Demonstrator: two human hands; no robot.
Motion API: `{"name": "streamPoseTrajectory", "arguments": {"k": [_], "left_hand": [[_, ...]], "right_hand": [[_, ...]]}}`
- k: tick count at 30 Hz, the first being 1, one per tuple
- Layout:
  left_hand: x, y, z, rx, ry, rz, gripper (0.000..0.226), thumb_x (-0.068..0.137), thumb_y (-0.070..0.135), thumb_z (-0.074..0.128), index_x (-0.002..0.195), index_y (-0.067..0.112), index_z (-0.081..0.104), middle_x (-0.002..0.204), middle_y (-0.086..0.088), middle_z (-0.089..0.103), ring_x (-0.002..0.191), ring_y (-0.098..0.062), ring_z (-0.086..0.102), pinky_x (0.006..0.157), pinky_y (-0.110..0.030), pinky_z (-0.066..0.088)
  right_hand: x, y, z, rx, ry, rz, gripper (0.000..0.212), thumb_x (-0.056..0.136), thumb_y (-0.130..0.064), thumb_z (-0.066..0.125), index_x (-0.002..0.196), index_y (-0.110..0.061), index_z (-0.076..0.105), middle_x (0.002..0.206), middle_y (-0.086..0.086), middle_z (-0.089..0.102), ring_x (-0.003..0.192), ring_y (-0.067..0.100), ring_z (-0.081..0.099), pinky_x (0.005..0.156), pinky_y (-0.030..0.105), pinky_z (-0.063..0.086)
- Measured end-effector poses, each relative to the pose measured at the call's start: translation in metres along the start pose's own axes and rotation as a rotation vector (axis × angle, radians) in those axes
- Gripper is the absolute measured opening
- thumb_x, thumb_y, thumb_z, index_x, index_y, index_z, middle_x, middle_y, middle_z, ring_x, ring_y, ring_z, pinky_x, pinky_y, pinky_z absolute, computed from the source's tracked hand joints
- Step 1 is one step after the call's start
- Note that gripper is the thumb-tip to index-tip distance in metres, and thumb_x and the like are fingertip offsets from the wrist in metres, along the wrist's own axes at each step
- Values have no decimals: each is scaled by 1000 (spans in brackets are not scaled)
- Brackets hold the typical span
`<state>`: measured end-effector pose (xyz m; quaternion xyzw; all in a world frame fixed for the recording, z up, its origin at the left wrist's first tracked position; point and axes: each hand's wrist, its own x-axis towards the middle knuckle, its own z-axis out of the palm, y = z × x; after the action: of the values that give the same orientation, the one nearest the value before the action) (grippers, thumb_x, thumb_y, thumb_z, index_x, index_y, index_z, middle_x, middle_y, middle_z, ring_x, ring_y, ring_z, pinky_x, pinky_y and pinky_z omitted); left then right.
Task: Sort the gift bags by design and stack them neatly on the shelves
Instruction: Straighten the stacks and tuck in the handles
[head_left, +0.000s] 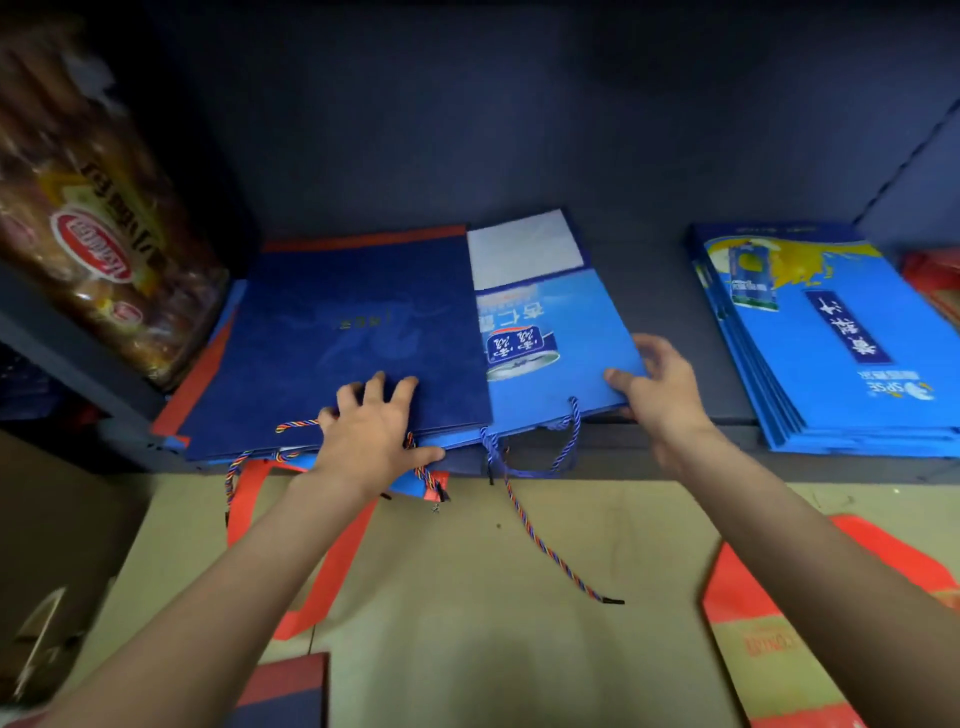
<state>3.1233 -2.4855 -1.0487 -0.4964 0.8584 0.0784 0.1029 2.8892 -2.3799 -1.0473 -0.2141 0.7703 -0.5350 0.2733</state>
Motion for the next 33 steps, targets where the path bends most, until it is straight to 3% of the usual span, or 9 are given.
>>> {"name": "streamPoseTrajectory", "arguments": {"k": [2,5,10,13,15,18,23,28,33], "left_hand": [[2,-2,-1,-9,27,-27,79,82,54,59,146,29,18,152,-5,16,134,-33,20,105,-49,28],[6,-6,-1,-5,-3,-78,72,86,52,55,144,27,22,151,-5,19,132,-35,23,106,-50,29],[6,11,-2,-10,5,-43,70,87,44,57,144,25,21,151,-6,18,136,-35,18,109,-50,22],[4,25,1,7,-13,84,75,86,42,58,146,27,15,154,-2,11,141,-30,11,111,-47,18],[7,23,1,26,-15,90,79,85,45,59,147,27,14,155,-3,10,141,-30,10,111,-46,18],[13,8,-7,64,0,55,81,82,54,59,145,25,20,152,-4,19,136,-30,21,107,-44,25],[16,-18,-19,113,38,96,59,86,56,52,129,17,44,124,-4,56,116,-26,49,89,-38,47],[6,-32,-24,81,515,189,31,88,33,50,81,3,55,51,-19,56,42,-37,57,37,-36,44],[-3,-56,-46,-229,794,68,41,89,33,32,86,-3,52,51,-28,53,46,-47,54,46,-44,41]], "right_hand": [[7,-19,-25,-63,101,-190,41,84,1,57,121,-18,51,113,1,59,105,20,57,92,36,47],[16,-36,-79,-90,198,-305,44,87,2,54,126,-17,48,114,4,56,95,18,56,75,19,47],[20,0,-119,-77,185,-3,49,89,0,54,135,-12,41,108,7,50,72,19,53,39,13,44],[21,19,-128,-396,258,96,54,83,1,58,134,-11,43,121,19,49,93,35,53,73,36,54],[15,18,-129,-687,296,104,51,83,-5,60,132,-10,45,133,25,37,116,40,41,95,42,37],[2,4,-110,-743,198,53,42,87,-10,57,128,-9,49,136,23,31,127,38,27,100,41,30],[-12,-15,-46,-626,-137,-174,35,87,-7,58,121,-7,53,122,14,51,102,27,54,84,24,36],[-27,-31,31,-267,-498,-68,42,87,-15,62,126,-12,46,122,10,53,96,17,54,91,34,46],[-37,-11,80,-263,-481,67,52,78,-29,73,119,-16,44,108,0,52,109,25,56,97,43,45]]}}
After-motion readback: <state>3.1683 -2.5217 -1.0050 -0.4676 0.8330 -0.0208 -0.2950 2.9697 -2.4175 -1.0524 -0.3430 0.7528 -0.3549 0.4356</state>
